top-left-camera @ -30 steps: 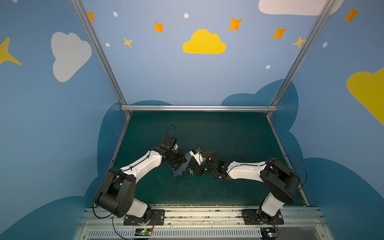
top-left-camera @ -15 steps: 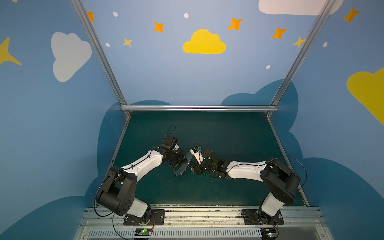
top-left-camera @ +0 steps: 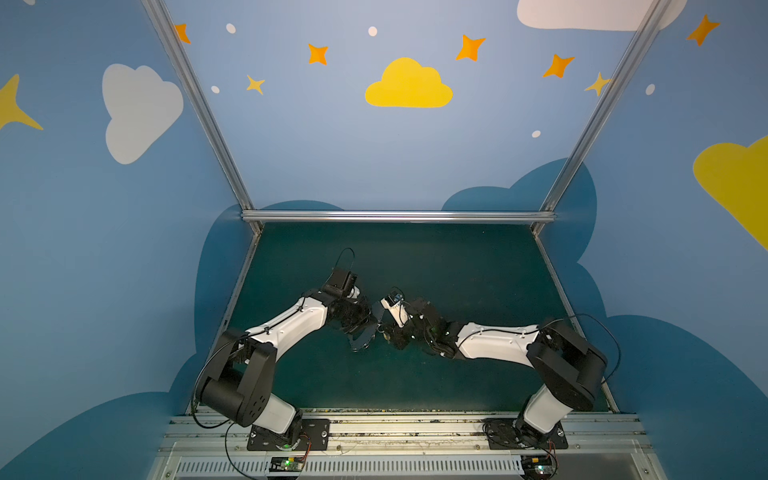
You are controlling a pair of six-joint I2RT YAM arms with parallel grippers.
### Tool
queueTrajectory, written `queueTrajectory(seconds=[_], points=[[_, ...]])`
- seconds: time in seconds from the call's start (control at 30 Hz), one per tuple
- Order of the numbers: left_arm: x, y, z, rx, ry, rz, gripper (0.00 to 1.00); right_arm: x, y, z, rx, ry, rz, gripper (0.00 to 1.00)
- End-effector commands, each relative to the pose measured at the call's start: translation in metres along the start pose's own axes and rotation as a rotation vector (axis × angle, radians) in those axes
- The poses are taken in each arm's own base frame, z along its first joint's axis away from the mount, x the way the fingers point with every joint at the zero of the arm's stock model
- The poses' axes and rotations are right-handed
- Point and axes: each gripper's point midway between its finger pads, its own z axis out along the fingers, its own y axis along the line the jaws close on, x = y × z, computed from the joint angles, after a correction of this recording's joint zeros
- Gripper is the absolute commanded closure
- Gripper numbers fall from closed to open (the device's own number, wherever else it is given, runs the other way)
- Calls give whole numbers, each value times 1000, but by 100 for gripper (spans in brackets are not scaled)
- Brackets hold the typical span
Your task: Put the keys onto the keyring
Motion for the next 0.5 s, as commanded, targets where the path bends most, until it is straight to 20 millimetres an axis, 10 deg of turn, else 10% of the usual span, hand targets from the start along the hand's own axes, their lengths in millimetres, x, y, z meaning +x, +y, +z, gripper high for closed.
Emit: queueTrajectory(seconds=[0.0,0.47], points=[[7,0,1,-15,38,16,96,-28,4,-10,4,-96,-29,100],[9,7,2,-50,51,31,96,-36,3,-19,20,-130,-86,100]])
